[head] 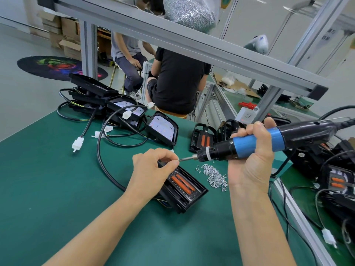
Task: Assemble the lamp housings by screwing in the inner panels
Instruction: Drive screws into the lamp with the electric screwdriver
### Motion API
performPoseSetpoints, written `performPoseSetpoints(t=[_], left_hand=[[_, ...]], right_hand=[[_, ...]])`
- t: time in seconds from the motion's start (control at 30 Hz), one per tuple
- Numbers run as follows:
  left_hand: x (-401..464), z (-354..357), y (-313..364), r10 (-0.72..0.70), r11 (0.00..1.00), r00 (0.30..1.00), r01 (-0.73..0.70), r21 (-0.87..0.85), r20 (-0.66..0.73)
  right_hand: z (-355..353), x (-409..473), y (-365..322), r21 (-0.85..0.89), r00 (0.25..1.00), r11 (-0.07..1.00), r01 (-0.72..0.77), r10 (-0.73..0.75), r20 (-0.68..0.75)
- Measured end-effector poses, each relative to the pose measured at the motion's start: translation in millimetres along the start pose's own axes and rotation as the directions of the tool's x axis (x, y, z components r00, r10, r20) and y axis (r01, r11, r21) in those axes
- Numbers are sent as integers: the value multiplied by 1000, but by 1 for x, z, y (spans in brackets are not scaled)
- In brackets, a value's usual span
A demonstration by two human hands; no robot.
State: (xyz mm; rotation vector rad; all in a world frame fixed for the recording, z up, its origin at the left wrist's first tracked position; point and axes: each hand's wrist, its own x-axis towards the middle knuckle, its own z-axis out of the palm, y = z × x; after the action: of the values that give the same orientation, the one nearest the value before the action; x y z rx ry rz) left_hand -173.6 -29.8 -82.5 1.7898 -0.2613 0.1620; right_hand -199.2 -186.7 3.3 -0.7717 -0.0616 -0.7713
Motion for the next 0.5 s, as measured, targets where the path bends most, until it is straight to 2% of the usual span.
performPoseSetpoints(t=[0.3, 0.5], left_hand=[[-3, 2, 4, 93, 995, 996, -93, 24, -1], [-3, 2, 0, 32, 999, 999, -31, -18, 18]], right_hand=[[-2, -1, -4, 15, 1000, 1000, 7, -7, 19], [-4, -2, -3, -5, 1000, 1000, 28, -28, 13]])
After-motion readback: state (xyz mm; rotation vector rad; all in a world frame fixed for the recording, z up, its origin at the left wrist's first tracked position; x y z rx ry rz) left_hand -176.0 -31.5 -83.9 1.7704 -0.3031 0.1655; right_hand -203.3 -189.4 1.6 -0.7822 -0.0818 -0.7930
